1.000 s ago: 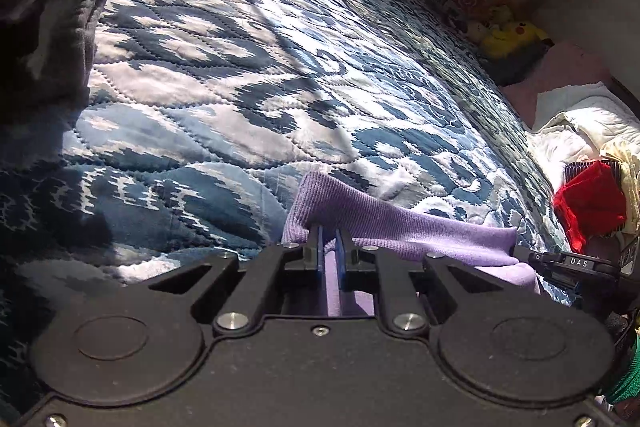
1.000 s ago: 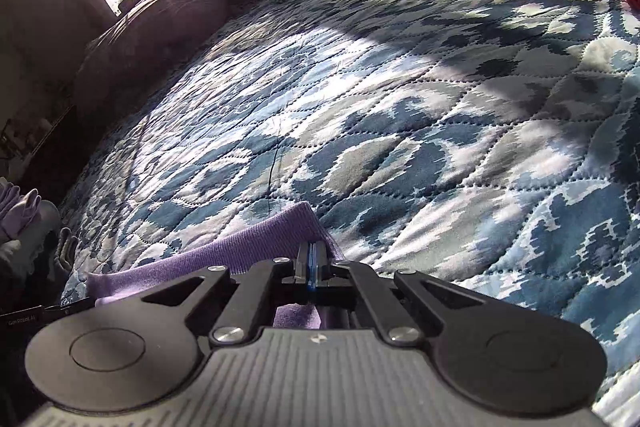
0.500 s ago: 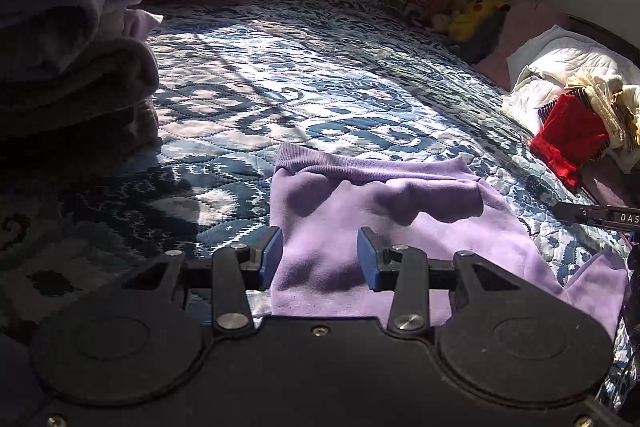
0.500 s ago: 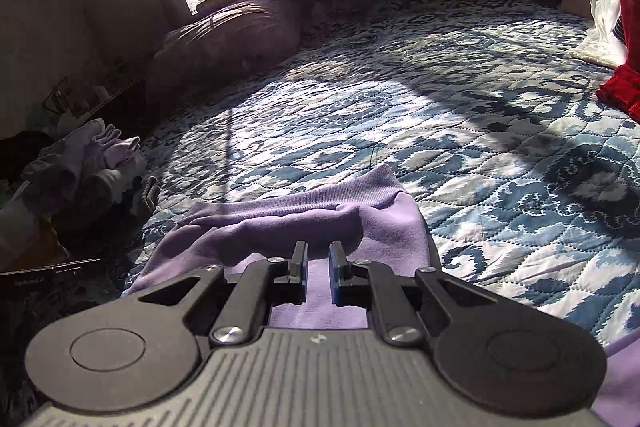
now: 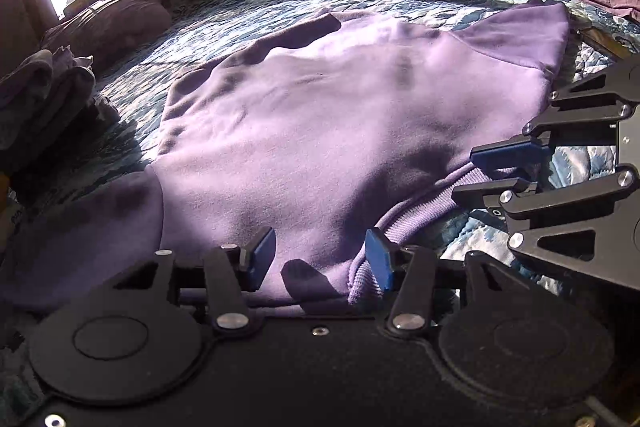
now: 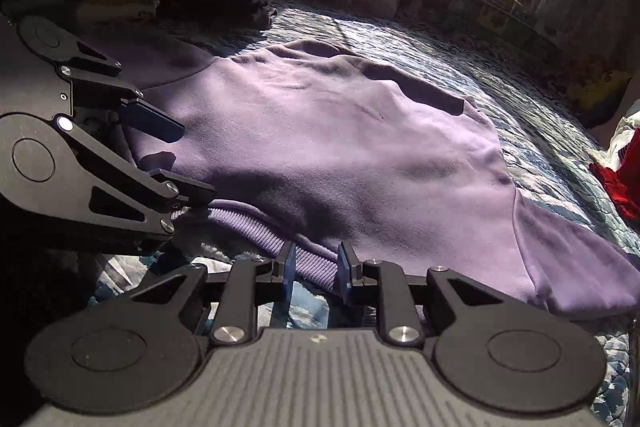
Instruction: Fold clothes
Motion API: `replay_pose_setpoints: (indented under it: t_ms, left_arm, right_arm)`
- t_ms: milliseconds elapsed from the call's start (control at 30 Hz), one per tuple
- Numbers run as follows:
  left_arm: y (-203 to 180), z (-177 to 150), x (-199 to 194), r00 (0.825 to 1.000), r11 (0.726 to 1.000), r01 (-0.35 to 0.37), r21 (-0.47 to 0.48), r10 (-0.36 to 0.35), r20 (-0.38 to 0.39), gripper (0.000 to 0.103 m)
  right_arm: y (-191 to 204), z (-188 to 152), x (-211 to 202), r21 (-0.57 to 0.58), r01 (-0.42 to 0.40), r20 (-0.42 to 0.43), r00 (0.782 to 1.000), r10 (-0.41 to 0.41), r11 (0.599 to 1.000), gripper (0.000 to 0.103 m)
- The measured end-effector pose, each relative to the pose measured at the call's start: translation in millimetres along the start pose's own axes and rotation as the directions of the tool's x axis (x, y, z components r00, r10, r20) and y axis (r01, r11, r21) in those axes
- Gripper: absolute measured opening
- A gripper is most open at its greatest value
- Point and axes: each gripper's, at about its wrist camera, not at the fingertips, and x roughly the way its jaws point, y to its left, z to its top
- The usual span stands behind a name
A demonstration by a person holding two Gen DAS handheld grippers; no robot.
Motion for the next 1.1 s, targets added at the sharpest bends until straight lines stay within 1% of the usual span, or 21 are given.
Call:
replay_pose_setpoints:
  t_ms: [33,67,100,133,200,267,333,400,467,633,667,767,900,967,1033,1100]
  left_arm:
    - [1,1,-7,0.999,0.999,0.024,-0.04,-0.023,0.027,0.051]
    - [0,-1,-4,1.0,0.996,0.031,-0.08,-0.031,0.004,0.056]
    - [-3,-9,5,0.999,0.996,0.023,-0.081,-0.026,-0.039,0.059]
    - [-7,-16,14,0.996,0.997,0.015,-0.079,-0.022,-0.082,0.06]
    - [-15,-20,7,0.998,0.997,-0.01,-0.072,0.006,-0.057,0.062]
    - [-15,-18,-4,0.999,0.993,0.009,-0.118,-0.015,-0.049,0.062]
    - [-13,-18,-14,0.999,0.984,0.027,-0.177,-0.033,-0.03,0.062]
    - [-13,-20,-20,0.999,0.979,0.028,-0.202,-0.035,-0.032,0.062]
    - [-16,-20,-24,0.999,0.979,0.028,-0.2,-0.035,-0.035,0.062]
    - [-23,-17,-30,0.998,0.979,0.044,-0.2,-0.051,-0.029,0.063]
    - [-24,-16,-31,0.998,0.975,0.054,-0.214,-0.061,-0.027,0.063]
    - [-20,-15,-29,0.995,0.959,0.081,-0.272,-0.093,-0.034,0.063]
    - [-15,0,-23,0.993,0.949,0.096,-0.3,-0.112,-0.034,0.063]
    - [-12,16,-20,0.992,0.945,0.11,-0.308,-0.123,-0.024,0.063]
    - [-10,33,-15,0.99,0.942,0.129,-0.311,-0.139,-0.008,0.063]
    - [-12,54,-8,0.989,0.945,0.145,-0.293,-0.149,0.008,0.063]
  right_arm:
    - [-7,-4,-4,0.055,-0.013,0.01,1.0,0.012,0.998,0.041]
    - [-14,-8,-8,0.11,-0.026,0.021,0.999,0.024,0.994,0.041]
    - [-20,-12,-13,0.164,-0.04,0.032,0.999,0.035,0.986,0.041]
    - [-27,-16,-17,0.218,-0.054,0.044,0.998,0.046,0.975,0.039]
    - [-41,-24,-25,0.322,-0.084,0.069,0.996,0.065,0.943,0.039]
    - [-54,-32,-34,0.422,-0.114,0.096,0.992,0.081,0.9,0.039]
    - [-68,-40,-42,0.515,-0.145,0.125,0.988,0.093,0.845,0.039]
    - [-85,-50,-46,0.601,-0.153,0.144,0.986,0.082,0.784,0.039]
    - [-103,-61,-46,0.681,-0.155,0.153,0.986,0.068,0.716,0.04]
    - [-129,-77,-37,0.771,-0.145,0.154,0.987,0.039,0.62,0.04]
    - [-133,-81,-35,0.788,-0.14,0.152,0.988,0.031,0.599,0.04]
    - [-141,-86,-30,0.818,-0.131,0.152,0.988,0.009,0.56,0.04]
    - [-148,-86,-20,0.828,-0.125,0.164,0.986,-0.023,0.546,0.041]
    - [-153,-84,-13,0.834,-0.13,0.178,0.983,-0.039,0.537,0.041]
    - [-157,-83,-6,0.836,-0.119,0.177,0.983,-0.057,0.536,0.041]
    - [-161,-86,0,0.843,-0.113,0.173,0.983,-0.066,0.527,0.041]
